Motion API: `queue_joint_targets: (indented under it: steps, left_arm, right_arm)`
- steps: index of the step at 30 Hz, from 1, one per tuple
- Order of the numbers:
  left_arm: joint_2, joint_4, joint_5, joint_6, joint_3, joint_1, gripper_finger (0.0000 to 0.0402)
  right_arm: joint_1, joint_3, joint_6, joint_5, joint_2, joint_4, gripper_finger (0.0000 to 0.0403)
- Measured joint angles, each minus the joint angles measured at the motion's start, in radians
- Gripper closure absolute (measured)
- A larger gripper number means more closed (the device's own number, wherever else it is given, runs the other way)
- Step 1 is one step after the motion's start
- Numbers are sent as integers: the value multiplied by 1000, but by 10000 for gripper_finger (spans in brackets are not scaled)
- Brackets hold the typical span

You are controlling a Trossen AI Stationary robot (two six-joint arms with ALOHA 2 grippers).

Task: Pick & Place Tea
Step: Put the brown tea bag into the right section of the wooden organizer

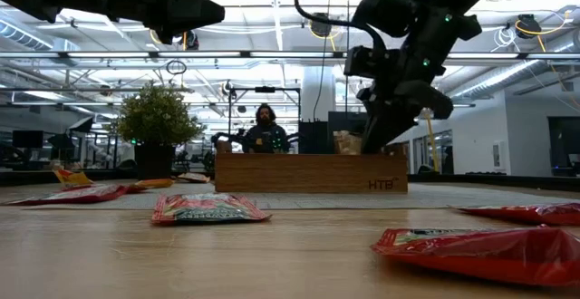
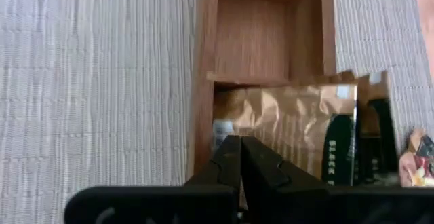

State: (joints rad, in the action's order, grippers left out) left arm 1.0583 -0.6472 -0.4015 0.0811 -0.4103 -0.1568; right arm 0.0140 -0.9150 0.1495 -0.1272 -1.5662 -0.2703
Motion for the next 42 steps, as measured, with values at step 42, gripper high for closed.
queue_joint_targets:
  steps: [42]
  left_arm:
    - [0,0,0,0,0,0,344]
  right_arm:
    - [50,-28,-19,99,-9,-17,403]
